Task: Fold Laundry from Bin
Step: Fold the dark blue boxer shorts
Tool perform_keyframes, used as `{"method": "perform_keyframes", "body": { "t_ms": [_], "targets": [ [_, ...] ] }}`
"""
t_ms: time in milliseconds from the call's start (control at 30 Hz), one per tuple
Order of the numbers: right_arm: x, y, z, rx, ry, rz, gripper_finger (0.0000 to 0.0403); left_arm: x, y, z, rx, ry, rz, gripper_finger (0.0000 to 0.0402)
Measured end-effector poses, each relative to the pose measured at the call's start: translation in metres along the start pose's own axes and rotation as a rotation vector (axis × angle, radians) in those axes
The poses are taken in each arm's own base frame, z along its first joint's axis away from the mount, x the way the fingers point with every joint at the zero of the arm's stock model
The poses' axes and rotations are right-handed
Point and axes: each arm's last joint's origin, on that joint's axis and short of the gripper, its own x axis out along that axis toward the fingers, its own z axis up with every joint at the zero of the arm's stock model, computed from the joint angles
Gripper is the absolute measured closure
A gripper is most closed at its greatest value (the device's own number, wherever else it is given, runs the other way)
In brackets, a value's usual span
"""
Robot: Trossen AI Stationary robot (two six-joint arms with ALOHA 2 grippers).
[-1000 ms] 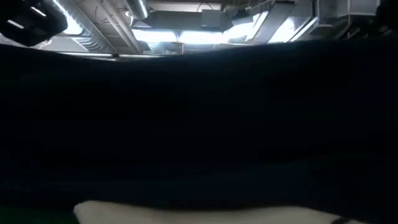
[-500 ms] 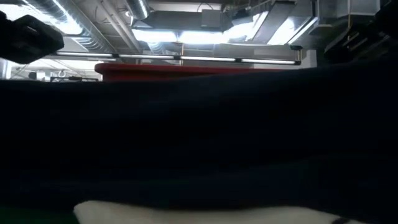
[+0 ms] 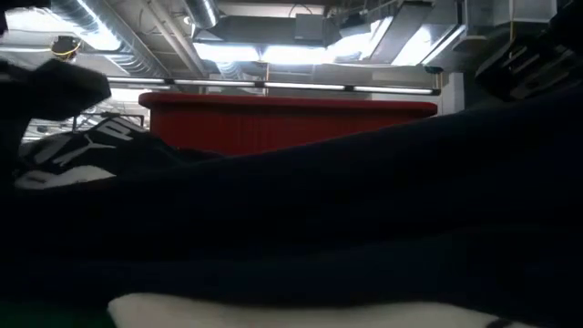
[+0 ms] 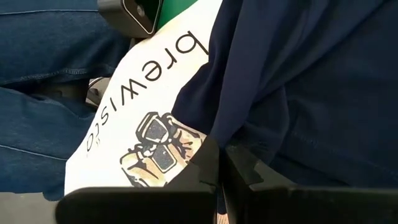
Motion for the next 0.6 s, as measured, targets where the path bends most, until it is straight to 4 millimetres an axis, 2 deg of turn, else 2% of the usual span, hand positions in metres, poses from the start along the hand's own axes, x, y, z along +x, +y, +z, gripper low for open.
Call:
{"method": "perform_keyframes", "body": {
  "t_ms": [200,433,600],
  "targets": [
    [0.0000,0.0000,0.0001,0.000,-0.001,-0.001,0.0400,0.0077,-0.0020,-0.0011,0.009,0.017,0.011,0.0234],
    [0.0000,0.0000,0.0001,0.007,-0.001,-0.001,0.0399,0.0081,-0.0014,-0.0016,0.006,0.019,0.017,0.0304],
    [0.0000,0.0000,0.0001,0.012,-0.001,-0.001,0.0360,0.0084,-0.0012,-0.0018,-0.019,0.018,0.022,0.0342]
  ]
}}
